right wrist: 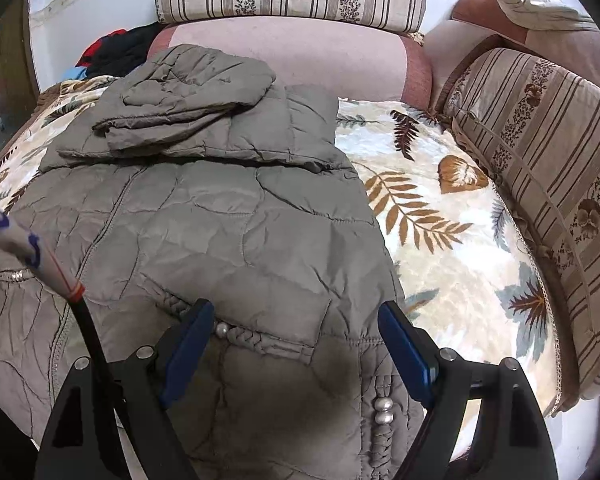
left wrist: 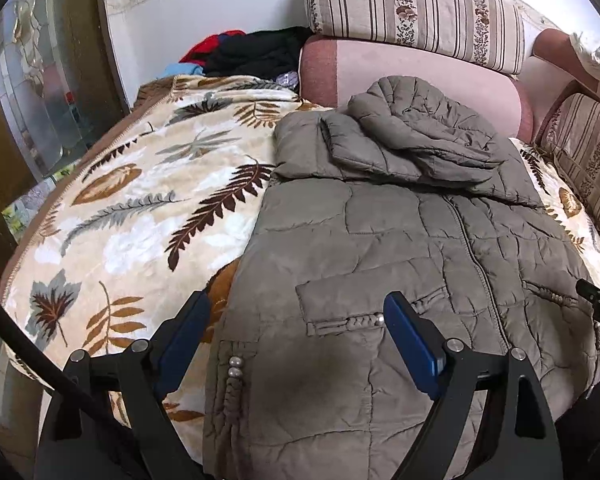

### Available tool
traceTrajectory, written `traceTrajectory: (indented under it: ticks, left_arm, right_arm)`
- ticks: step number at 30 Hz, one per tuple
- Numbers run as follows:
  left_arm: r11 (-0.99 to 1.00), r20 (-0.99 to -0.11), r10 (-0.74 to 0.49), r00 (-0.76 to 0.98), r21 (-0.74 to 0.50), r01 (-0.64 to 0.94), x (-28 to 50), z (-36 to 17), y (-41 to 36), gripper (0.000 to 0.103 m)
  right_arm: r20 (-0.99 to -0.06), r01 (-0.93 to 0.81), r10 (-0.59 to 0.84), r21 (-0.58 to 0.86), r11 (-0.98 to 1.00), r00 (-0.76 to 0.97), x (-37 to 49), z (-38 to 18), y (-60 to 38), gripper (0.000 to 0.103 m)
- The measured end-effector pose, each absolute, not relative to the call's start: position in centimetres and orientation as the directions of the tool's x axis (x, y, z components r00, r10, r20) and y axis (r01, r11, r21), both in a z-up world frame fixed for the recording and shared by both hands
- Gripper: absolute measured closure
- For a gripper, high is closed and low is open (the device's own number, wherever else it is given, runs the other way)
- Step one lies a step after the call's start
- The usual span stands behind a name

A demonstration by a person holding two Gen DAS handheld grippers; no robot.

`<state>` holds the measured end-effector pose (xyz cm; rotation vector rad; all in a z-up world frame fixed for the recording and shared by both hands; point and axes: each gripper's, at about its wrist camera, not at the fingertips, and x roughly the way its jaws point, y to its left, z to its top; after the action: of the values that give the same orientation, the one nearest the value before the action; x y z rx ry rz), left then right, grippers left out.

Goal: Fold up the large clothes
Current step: 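Grasp the jacket hem with the left tool while the right tool grasps it too, then lift the hem with both tools and fold it up toward the hood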

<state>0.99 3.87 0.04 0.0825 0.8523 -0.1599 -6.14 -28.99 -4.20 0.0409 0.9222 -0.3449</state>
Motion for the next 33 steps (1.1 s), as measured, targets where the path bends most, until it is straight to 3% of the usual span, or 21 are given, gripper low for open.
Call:
traceTrajectory:
  ticks: [7,13,18,22,26,29,33]
  left_arm:
    - [0.990,-0.794,-0.137,0.592,-0.118,0.071,4.4,-1.7,11.3,0.016]
    - [0.921,-0.828,-0.376,0.415,-0.383,0.070,7.2,-6.5,14.7,0.016]
    - [0.843,-0.784,-0.529,0.324,-0.528,0.100,7.4,-9.6,13.9,0.016]
    - [0.809,-0.751,-0.579,0.315,-0.576,0.114,7.8,-9.8,13.7,0.016]
    - [0.735,-0.694,-0.668,0.268,-0.670,0.098,8.4,-10.5,14.3,0.016]
    - [0.666,-0.636,-0.736,0.232,-0.742,0.078,8.7,-11.1,15.0,0.016]
    - [0.605,-0.582,-0.785,0.210,-0.794,0.057,7.3,-11.7,15.3,0.016]
  right_arm:
    - [-0.831,0.425,-0.205,0.041,0.904,0.517,-8.1,-4.2,-36.0,0.015]
    - [-0.847,0.475,-0.057,0.239,0.847,0.528,-9.1,-6.7,-40.4,0.015]
    - [-0.812,0.489,0.081,0.425,0.762,0.578,-9.4,-8.5,-42.5,0.015]
    - [-0.788,0.508,0.131,0.504,0.698,0.602,-9.5,-9.7,-44.0,0.015]
    - [-0.717,0.425,0.293,0.638,0.643,0.633,-9.6,-10.5,-44.0,0.014]
    - [-0.684,0.360,0.400,0.689,0.629,0.610,-9.6,-11.0,-42.7,0.014]
    - [-0.689,0.324,0.436,0.685,0.653,0.579,-10.2,-11.2,-41.1,0.014]
